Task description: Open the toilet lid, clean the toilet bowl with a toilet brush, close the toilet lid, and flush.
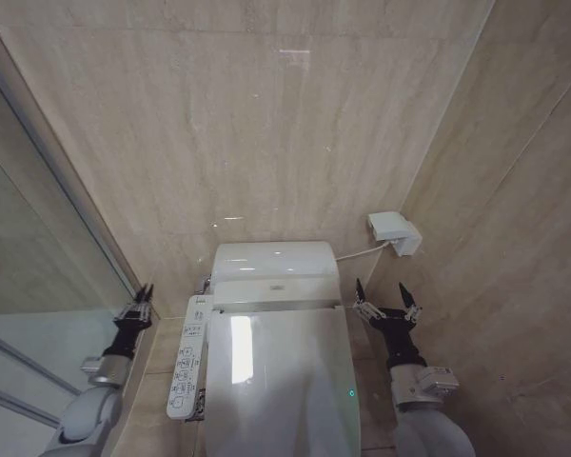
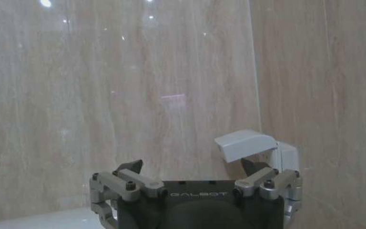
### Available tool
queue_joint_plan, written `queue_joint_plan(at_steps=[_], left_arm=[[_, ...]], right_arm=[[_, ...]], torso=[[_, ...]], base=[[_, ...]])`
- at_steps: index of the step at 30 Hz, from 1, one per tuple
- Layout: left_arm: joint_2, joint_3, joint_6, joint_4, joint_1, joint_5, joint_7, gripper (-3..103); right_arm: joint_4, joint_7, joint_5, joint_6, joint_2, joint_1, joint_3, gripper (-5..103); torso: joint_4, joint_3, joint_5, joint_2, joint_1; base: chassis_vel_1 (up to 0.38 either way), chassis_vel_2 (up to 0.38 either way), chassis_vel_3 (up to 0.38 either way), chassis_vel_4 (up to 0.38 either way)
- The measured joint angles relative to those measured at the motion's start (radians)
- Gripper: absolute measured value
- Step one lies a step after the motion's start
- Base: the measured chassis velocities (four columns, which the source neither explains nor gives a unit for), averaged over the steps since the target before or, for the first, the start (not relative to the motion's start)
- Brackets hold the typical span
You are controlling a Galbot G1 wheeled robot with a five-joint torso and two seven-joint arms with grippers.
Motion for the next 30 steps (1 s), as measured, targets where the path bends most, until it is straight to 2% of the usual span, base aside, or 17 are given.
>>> queue_joint_plan(at_steps=[1, 3, 7, 8, 15, 16, 23, 24, 27, 30], left_arm=[[-0.002, -0.016, 0.007, -0.023, 0.017, -0.006, -0.004, 26], [-0.004, -0.031, 0.012, -0.044, 0.031, -0.010, -0.007, 26], [-0.022, -0.097, 0.049, -0.162, 0.097, -0.030, -0.021, 26], [-0.028, -0.110, 0.059, -0.194, 0.114, -0.038, -0.027, 54], [-0.053, -0.179, 0.099, -0.342, 0.202, -0.059, -0.043, 54], [-0.057, -0.192, 0.105, -0.366, 0.221, -0.062, -0.045, 81], [-0.091, -0.244, 0.137, -0.496, 0.361, -0.082, -0.094, 81], [-0.097, -0.249, 0.146, -0.519, 0.387, -0.084, -0.108, 100], [-0.102, -0.255, 0.161, -0.571, 0.431, -0.089, -0.128, 100], [-0.102, -0.257, 0.163, -0.592, 0.449, -0.091, -0.119, 100]], right_arm=[[0.000, 0.000, 0.000, 0.000, 0.000, 0.000, 0.000, 100], [0.000, 0.000, 0.000, 0.000, 0.000, 0.000, 0.000, 100], [0.000, 0.000, 0.000, 0.000, 0.000, 0.000, 0.000, 100], [0.000, 0.000, 0.000, 0.000, 0.000, 0.000, 0.000, 100], [0.000, 0.000, 0.000, 0.000, 0.000, 0.000, 0.000, 100], [0.000, 0.000, 0.000, 0.000, 0.000, 0.000, 0.000, 100], [0.000, 0.000, 0.000, 0.000, 0.000, 0.000, 0.000, 100], [0.000, 0.000, 0.000, 0.000, 0.000, 0.000, 0.000, 100], [0.000, 0.000, 0.000, 0.000, 0.000, 0.000, 0.000, 100], [0.000, 0.000, 0.000, 0.000, 0.000, 0.000, 0.000, 100]], torso=[[-0.0002, 0.000, -0.0004, 0.000, 0.000], [-0.0002, 0.000, -0.0004, 0.000, 0.000], [-0.0005, 0.000, -0.0003, 0.000, 0.000], [-0.0006, 0.000, -0.0003, 0.000, 0.000], [-0.0004, 0.000, 0.0000, 0.000, 0.000], [-0.0005, 0.000, 0.0000, 0.000, 0.000], [-0.0004, 0.000, -0.0002, 0.000, 0.000], [-0.0002, 0.000, -0.0001, 0.000, 0.000], [-0.0002, 0.000, -0.0001, 0.000, 0.000], [-0.0003, 0.000, -0.0001, 0.000, 0.000]], base=[[0.000, 0.000, 0.000, 0.000], [0.000, 0.000, 0.000, 0.000], [0.000, 0.000, 0.000, 0.000], [0.000, 0.000, 0.000, 0.000], [0.000, 0.000, 0.000, 0.000], [0.000, 0.000, 0.000, 0.000], [0.000, 0.000, 0.000, 0.000], [0.000, 0.000, 0.000, 0.000], [0.000, 0.000, 0.000, 0.000], [0.000, 0.000, 0.000, 0.000]])
